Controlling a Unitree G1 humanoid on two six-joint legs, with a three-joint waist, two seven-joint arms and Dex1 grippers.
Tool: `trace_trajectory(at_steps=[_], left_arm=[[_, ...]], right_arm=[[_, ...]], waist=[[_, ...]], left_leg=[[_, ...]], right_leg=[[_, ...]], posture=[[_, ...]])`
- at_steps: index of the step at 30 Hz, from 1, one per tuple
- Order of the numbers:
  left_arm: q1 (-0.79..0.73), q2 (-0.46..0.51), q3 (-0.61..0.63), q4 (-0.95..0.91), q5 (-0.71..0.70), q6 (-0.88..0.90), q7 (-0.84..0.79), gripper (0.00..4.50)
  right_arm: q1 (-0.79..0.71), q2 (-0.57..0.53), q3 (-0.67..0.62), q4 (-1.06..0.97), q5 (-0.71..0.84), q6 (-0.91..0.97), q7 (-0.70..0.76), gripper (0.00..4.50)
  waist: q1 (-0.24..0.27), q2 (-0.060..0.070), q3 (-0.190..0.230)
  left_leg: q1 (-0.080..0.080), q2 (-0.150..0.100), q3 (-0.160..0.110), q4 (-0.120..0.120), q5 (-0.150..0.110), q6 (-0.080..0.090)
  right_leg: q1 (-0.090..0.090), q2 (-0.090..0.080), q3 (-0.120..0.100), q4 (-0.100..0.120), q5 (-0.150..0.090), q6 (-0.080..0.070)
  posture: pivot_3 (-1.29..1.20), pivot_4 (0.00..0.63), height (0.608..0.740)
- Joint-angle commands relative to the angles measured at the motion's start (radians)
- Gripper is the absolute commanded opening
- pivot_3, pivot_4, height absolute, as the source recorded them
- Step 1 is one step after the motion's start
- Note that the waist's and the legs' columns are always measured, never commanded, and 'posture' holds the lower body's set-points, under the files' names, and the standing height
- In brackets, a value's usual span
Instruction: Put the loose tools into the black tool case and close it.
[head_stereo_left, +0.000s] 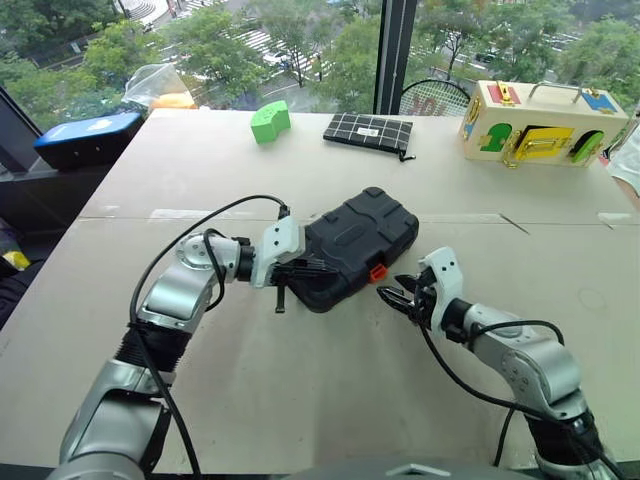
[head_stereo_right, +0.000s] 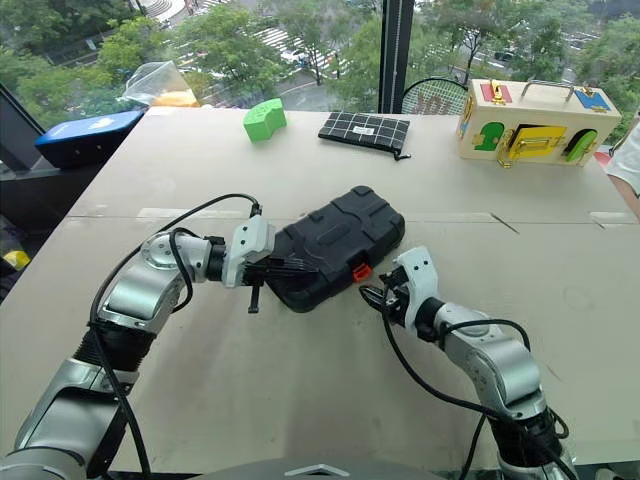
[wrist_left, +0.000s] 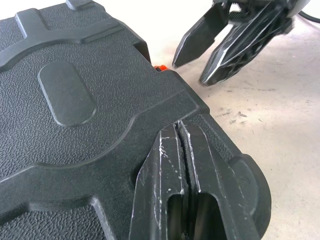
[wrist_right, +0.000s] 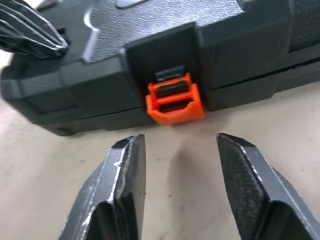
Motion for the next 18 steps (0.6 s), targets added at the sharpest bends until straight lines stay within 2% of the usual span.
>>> trace_trajectory(at_steps=[1, 3, 4, 7, 8, 10, 18], left_arm=[[0.057, 0.007, -0.083, 0.116, 0.098, 0.016, -0.001, 0.0], [0.061, 0.009, -0.08, 0.118, 0.098, 0.01, -0.001, 0.0], [0.064, 0.011, -0.078, 0.119, 0.097, 0.007, 0.0, 0.0], [0.068, 0.016, -0.072, 0.116, 0.092, 0.006, -0.002, 0.0], [0.069, 0.019, -0.07, 0.106, 0.089, 0.013, -0.003, 0.0], [0.067, 0.023, -0.07, 0.083, 0.083, 0.033, -0.002, 0.0], [0.043, 0.019, -0.08, 0.044, 0.079, 0.083, -0.005, 0.0]], right_arm=[[-0.031, -0.001, 0.015, 0.012, -0.021, -0.039, 0.011, 2.3], [-0.041, 0.009, 0.016, 0.043, -0.033, -0.048, 0.006, 2.3], [-0.043, 0.019, 0.01, 0.056, -0.029, -0.044, 0.002, 2.08], [-0.042, 0.021, 0.012, 0.061, -0.02, -0.042, 0.02, 1.15], [-0.041, 0.021, 0.012, 0.06, -0.02, -0.042, 0.022, 0.63], [-0.04, 0.025, 0.011, 0.063, -0.022, -0.043, 0.018, 0.02], [-0.062, 0.059, 0.009, 0.089, -0.027, -0.058, 0.011, 0.02]], waist=[[0.001, 0.0, 0.0], [0.001, 0.0, 0.0], [0.001, 0.0, 0.0], [0.0, 0.0, 0.0], [0.0, 0.0, 0.0], [0.0, 0.0, -0.001], [0.0, 0.0, 0.0]], left_leg=[[0.0, 0.0, 0.0, 0.0, 0.0, 0.0], [0.0, 0.0, 0.0, 0.0, 0.0, 0.0], [0.0, 0.0, 0.0, 0.0, 0.0, 0.0], [0.0, 0.0, 0.0, 0.0, 0.0, 0.0], [0.0, 0.0, 0.0, 0.0, 0.0, 0.0], [0.0, 0.0, 0.0, 0.0, 0.0, 0.0], [0.0, 0.0, 0.0, 0.0, 0.0, 0.0]], right_leg=[[0.0, 0.0, 0.0, 0.0, 0.0, 0.0], [0.0, 0.0, 0.0, 0.0, 0.0, 0.0], [0.0, 0.0, 0.0, 0.0, 0.0, 0.0], [0.0, 0.0, 0.0, 0.0, 0.0, 0.0], [0.0, 0.0, 0.0, 0.0, 0.0, 0.0], [0.0, 0.0, 0.0, 0.0, 0.0, 0.0], [0.0, 0.0, 0.0, 0.0, 0.0, 0.0]], posture=[[0.0, 0.15, 0.74], [0.0, 0.15, 0.74], [0.0, 0.15, 0.74], [0.0, 0.15, 0.74], [0.0, 0.15, 0.74], [0.0, 0.15, 0.74], [0.0, 0.15, 0.74]])
